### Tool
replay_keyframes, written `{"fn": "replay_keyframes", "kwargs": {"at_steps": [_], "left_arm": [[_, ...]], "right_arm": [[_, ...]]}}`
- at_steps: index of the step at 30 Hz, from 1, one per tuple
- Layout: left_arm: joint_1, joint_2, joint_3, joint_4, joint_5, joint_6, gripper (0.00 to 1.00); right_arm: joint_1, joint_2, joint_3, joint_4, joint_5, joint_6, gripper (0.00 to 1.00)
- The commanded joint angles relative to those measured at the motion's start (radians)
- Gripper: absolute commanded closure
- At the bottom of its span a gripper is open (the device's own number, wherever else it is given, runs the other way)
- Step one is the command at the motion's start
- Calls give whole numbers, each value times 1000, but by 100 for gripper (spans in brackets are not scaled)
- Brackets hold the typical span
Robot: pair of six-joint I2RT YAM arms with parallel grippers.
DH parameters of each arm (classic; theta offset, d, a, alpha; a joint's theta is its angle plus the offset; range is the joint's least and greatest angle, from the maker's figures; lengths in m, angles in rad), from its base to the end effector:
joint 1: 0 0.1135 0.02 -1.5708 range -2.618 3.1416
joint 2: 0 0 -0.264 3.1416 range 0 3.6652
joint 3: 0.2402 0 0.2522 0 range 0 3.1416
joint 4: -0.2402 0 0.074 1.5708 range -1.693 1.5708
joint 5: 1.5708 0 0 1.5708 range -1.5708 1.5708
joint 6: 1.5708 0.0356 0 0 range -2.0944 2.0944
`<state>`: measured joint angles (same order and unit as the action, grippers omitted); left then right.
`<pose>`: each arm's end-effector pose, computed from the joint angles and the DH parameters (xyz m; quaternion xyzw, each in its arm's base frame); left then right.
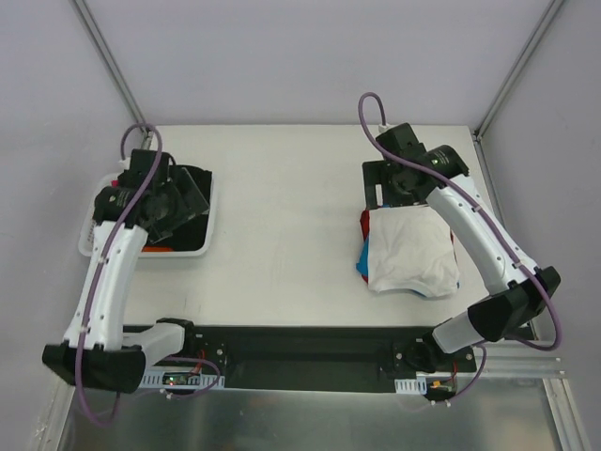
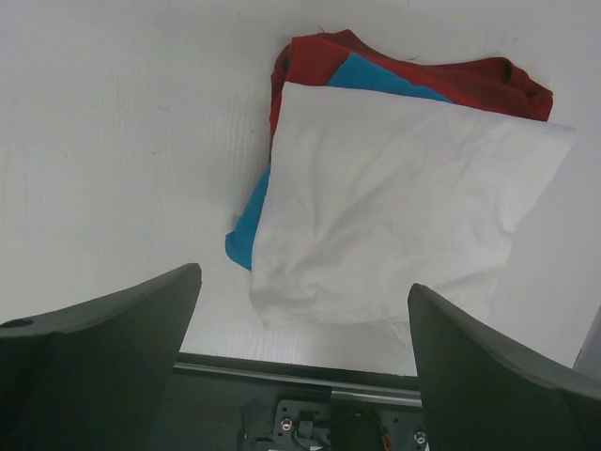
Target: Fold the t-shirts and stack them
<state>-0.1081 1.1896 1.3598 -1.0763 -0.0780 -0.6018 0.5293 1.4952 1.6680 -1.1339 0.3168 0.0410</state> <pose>0.2196 -0.0210 0.3730 -0.2431 0.9128 -0.0787 0.3185 0.2583 0.1383 0.3896 -0.1818 0.9255 -0.0610 0.3268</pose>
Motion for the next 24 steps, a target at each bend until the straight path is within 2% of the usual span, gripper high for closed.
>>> {"fn": "replay_keyframes", "kwargs": {"at_steps": [1,5,8,9,11,12,13,20,21,23,24], "left_arm": [[41,-50,5,-69,-166,-13,1],[53,8,39,-132,-177,-44,1],[54,-21,71,-65,-141,-7,1],[54,-30,78,-57,-143,-15,12],[59,-24,84,-14,-115,11,44],[59,-13,93,-23,-127,1,99],[61,-1,94,-37,-134,-7,100],[61,54,51,-54,-126,3,99],[61,62,64,-53,-128,11,92],[61,85,85,-53,-141,29,32],[61,93,111,-54,-144,36,13]], "right_arm": [[14,34,82,-30,-74,13,4],[31,91,144,-47,-111,3,4],[44,122,168,-56,-125,-3,4],[47,125,170,-58,-128,-6,4],[55,129,167,-61,-125,-6,4],[57,129,161,-64,-119,-6,4],[58,126,156,-63,-117,-6,4],[60,99,93,-64,-87,-4,4],[60,97,88,-64,-88,-3,4],[61,100,87,-64,-91,-3,4],[61,102,87,-64,-93,-1,4]]}}
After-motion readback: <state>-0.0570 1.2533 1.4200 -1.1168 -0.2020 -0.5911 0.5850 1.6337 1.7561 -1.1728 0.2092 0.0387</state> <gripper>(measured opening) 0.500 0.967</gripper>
